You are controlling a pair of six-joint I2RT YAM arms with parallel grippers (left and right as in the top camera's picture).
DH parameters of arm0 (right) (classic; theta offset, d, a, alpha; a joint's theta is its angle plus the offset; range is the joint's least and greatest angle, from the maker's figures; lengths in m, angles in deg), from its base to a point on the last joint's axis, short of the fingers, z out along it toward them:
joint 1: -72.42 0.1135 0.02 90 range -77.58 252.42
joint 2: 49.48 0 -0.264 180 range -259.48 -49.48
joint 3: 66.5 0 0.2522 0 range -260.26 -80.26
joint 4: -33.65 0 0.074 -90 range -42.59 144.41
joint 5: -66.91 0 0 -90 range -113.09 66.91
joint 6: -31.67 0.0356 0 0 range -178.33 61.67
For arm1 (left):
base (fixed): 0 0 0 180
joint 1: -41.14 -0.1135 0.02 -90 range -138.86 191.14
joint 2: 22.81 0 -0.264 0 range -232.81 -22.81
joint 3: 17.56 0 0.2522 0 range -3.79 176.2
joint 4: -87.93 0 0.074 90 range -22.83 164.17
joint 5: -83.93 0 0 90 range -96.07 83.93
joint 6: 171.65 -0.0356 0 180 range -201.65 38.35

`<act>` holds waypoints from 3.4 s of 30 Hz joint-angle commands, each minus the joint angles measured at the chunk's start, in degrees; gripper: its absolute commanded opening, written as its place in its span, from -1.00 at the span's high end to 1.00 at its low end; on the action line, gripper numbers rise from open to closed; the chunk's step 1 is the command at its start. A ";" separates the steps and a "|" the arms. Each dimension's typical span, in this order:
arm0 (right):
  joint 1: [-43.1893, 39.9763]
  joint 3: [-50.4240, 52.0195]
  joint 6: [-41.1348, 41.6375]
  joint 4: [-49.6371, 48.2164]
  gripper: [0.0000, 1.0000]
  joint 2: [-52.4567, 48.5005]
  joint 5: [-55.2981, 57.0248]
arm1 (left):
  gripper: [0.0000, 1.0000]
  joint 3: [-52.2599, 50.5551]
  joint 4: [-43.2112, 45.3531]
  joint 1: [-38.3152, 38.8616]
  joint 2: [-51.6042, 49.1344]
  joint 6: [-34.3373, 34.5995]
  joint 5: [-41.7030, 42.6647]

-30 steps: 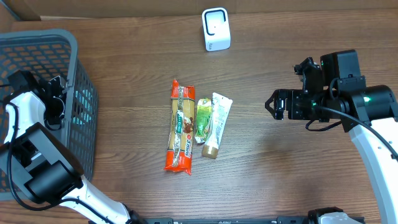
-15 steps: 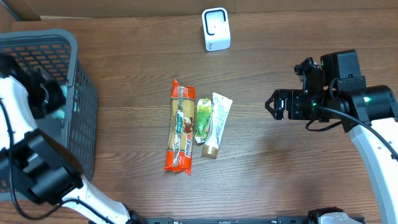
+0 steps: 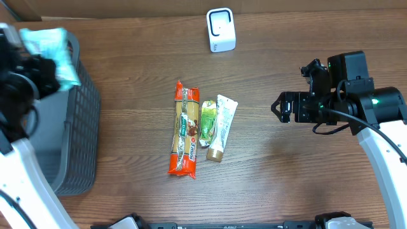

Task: Scan the item barcode
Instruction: 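Lay the wipes pack left of the spaghetti and open the left gripper, then reach the right gripper to the white Pantene tube and grasp it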

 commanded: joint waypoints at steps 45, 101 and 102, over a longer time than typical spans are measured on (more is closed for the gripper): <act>0.37 -0.68 -0.17 -0.31 -1.00 -0.26 -0.96 | -0.25 -53.44 32.98 34.07 -12.63 16.50 -16.59; 24.83 16.48 32.57 -39.80 0.78 -30.71 5.22 | -1.00 -33.14 11.23 34.05 2.03 15.23 -13.35; 24.72 16.48 32.52 -39.82 0.82 -30.71 5.40 | -0.99 -33.14 11.26 34.05 1.51 15.23 -13.35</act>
